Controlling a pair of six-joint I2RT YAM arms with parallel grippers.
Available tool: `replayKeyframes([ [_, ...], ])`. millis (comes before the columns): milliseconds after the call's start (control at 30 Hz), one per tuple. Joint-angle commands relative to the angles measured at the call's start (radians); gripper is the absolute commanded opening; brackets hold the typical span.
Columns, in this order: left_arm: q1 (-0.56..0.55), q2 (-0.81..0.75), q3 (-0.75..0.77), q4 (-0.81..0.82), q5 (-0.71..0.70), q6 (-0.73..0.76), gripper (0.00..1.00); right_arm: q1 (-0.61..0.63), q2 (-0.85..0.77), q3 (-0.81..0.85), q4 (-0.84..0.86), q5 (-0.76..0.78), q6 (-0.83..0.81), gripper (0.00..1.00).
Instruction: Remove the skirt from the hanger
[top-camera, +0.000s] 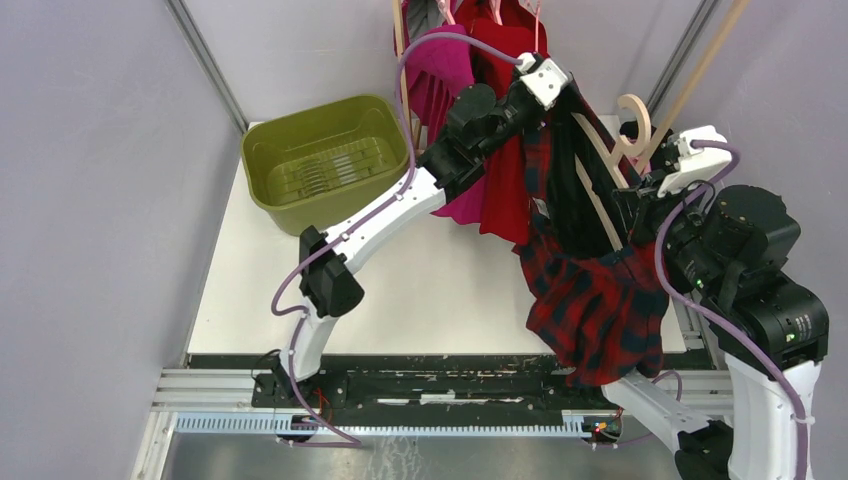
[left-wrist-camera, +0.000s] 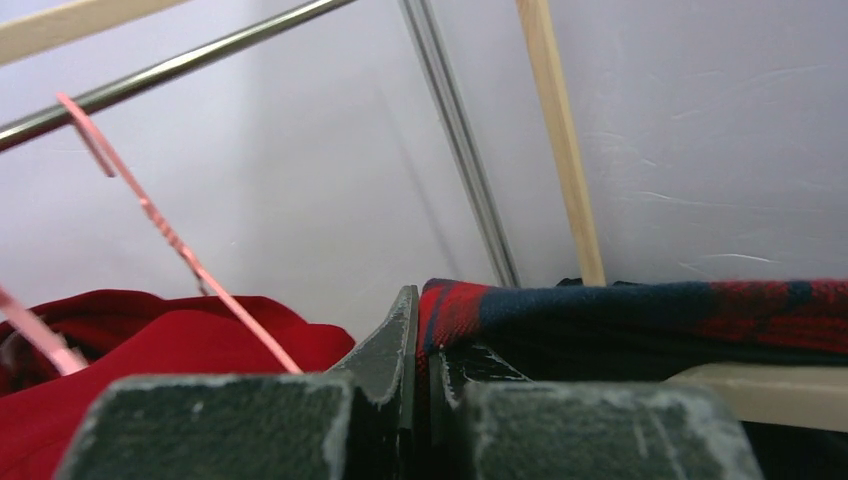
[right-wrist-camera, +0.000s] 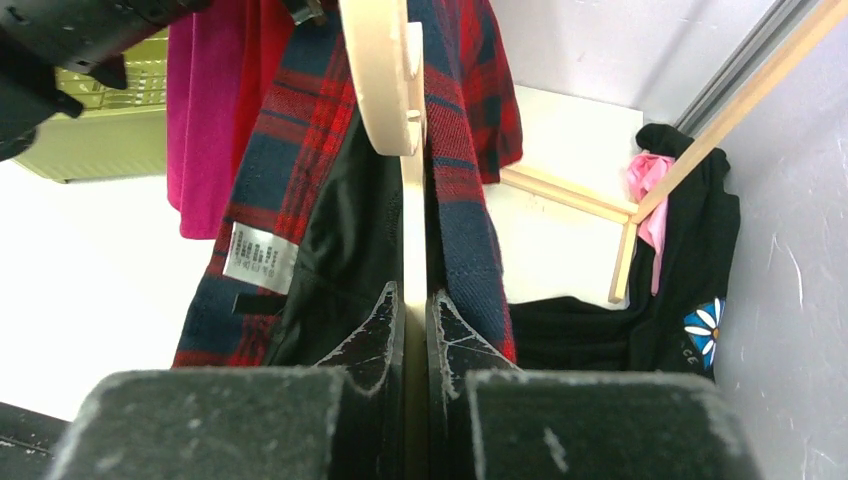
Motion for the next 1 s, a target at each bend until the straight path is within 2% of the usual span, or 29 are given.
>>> replayKeyframes([
  [0,0.122,0.036,0.084,0.149,-0.046,-0.083,0.03,0.005,-0.064,0.071,-0.122,0.005,0.057,0.01],
  [200,0.216,0.082,0.116,0.169,-0.01,-0.141,0.03,0.003,-0.098,0.079,-0.223,0.004,0.089,0.01],
  [367,0.277,0.097,0.125,0.194,0.009,-0.185,0.03,0.0,-0.093,0.155,-0.36,-0.015,0.11,0.01],
  [633,0.328,0.098,0.127,0.188,0.01,-0.207,0.03,-0.053,-0.118,0.193,-0.483,-0.07,0.078,0.01],
  [800,0.304,0.037,0.066,0.153,0.05,-0.233,0.03,-0.088,-0.094,0.236,-0.398,-0.079,0.053,0.01],
  [967,0.214,-0.075,-0.05,0.118,0.072,-0.17,0.03,-0.104,-0.102,0.15,-0.152,-0.08,0.082,0.01],
])
